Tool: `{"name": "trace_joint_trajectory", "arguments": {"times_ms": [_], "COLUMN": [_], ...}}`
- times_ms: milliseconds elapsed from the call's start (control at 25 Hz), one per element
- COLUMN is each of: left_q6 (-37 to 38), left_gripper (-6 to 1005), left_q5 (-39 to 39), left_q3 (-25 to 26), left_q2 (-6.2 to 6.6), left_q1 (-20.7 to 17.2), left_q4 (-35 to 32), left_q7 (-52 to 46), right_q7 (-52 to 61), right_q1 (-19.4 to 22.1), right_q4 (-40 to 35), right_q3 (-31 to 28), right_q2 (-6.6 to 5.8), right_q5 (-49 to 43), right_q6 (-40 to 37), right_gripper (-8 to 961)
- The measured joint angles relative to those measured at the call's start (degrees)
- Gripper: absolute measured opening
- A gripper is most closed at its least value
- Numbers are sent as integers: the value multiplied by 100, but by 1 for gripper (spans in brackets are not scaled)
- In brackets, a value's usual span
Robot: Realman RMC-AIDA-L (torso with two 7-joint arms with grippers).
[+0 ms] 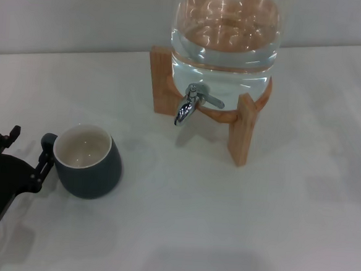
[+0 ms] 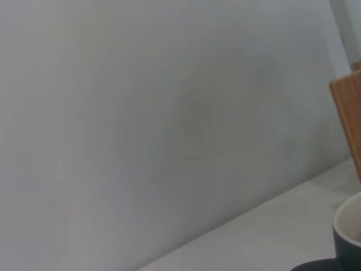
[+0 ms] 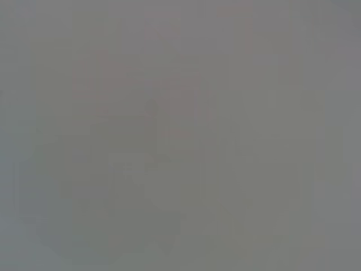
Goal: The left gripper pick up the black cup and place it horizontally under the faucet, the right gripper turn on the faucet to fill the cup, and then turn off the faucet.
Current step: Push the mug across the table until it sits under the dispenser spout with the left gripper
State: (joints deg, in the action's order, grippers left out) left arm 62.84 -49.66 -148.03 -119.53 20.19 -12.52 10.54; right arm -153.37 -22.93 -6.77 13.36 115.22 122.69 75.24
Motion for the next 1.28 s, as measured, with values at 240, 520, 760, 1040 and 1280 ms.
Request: {"name": "trace_joint_trajectory", "arguments": {"times_ms": [240, 520, 760, 1040, 1280], "left_q6": [-4, -56, -112, -135, -135], "left_gripper": [608, 507, 394, 273, 252], "left_q5": [5, 8, 10, 9, 8], "left_q3": [-35, -51, -108, -112, -112], "left_q2": [0, 0, 0, -9, -3], "left_q1": [2, 17, 50, 59, 67], "left_q4": [5, 4, 5, 3, -4], "left_q7": [0, 0, 0, 0, 0], "right_q7": [0, 0, 0, 0, 0], "right_q1": [-22, -27, -27, -27, -27], "right_q4": [0, 0, 0, 0, 0], "right_q3": [0, 0, 0, 0, 0], "right_q2": [0, 0, 0, 0, 0], "right_q5": [0, 0, 0, 0, 0], "right_q6": [0, 0, 4, 8, 9], "right_gripper": [855, 855, 855, 855, 855]}}
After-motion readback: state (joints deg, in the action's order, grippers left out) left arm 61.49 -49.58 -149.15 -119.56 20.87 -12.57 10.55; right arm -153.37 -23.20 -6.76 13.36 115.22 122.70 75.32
